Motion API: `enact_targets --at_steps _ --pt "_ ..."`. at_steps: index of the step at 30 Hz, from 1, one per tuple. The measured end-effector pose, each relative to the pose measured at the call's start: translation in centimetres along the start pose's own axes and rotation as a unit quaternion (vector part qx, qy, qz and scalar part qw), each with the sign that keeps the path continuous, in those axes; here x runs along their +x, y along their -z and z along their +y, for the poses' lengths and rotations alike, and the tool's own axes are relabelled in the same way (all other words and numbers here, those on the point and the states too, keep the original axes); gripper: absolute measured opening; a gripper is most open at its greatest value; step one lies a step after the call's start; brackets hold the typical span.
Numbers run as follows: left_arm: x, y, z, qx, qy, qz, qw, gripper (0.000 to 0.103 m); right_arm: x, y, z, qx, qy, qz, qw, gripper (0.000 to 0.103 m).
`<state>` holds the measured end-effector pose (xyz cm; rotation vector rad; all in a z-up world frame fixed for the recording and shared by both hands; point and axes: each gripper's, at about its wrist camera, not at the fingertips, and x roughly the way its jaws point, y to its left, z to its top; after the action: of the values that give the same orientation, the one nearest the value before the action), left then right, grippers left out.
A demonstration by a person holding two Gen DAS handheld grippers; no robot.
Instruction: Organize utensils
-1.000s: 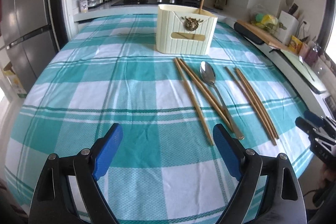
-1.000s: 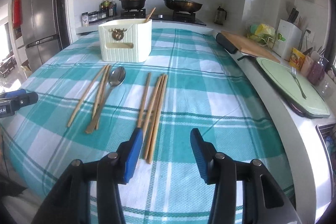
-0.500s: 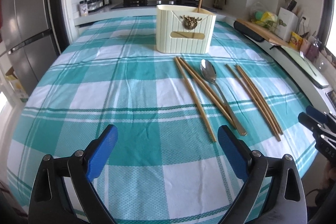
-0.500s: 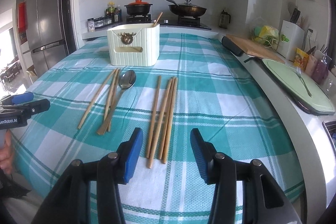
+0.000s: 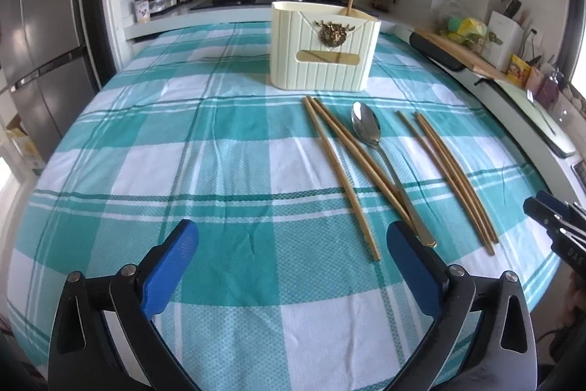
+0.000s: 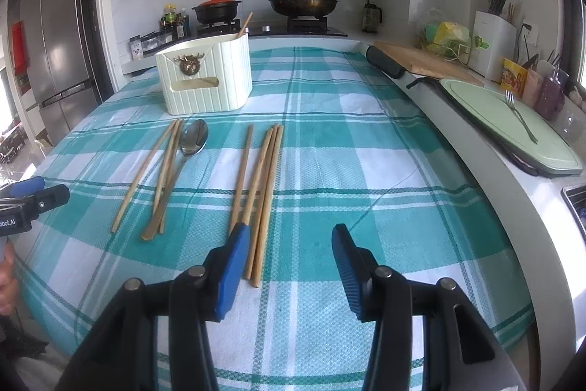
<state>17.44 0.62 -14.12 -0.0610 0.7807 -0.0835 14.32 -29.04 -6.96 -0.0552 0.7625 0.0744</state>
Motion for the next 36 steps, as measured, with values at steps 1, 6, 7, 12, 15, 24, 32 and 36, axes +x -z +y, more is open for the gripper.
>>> enact_targets --at_steps 1,6,7,12,15,24,32,36 --pt "0.4 -0.2 0.1 -0.004 -0.001 0.005 1.0 0.102 0.3 -0.1 -0.2 0.004 -0.001 0.005 1.0 0.048" --pt "2.0 -1.4 0.1 -0.012 0.001 0.013 0.9998 0.102 1.7 -1.0 -1.1 0.023 0.002 0.017 1.0 0.047" --pt "2.4 -1.8 -0.1 -0.009 -0.003 0.013 0.9999 0.102 2.0 -1.3 -1.4 0.027 -0.001 0.016 0.999 0.045" --pt "4.2 -3.2 -1.0 0.006 -0.016 0.016 0.9997 0.102 4.4 -2.6 -2.0 0.033 -0.016 0.039 0.999 0.033" --pt "5.6 -3.5 -1.7 0.017 -0.032 0.022 0.9991 0.102 6.3 -3.5 -2.0 0.032 -0.038 0.059 0.997 0.024" --pt "7.3 -3.2 -1.9 0.017 -0.045 0.044 0.9979 0.102 11.2 -5.4 -0.9 0.039 -0.09 0.106 0.99 0.015" --pt "8.0 -3.5 -2.0 0.021 -0.055 0.043 0.9973 0.102 13.0 -6.3 1.0 -0.002 -0.057 0.143 0.988 0.011" --pt "9.1 -3.6 -2.4 0.029 -0.062 0.047 0.9965 0.102 13.3 -6.7 1.7 -0.032 -0.028 0.157 0.987 0.011"
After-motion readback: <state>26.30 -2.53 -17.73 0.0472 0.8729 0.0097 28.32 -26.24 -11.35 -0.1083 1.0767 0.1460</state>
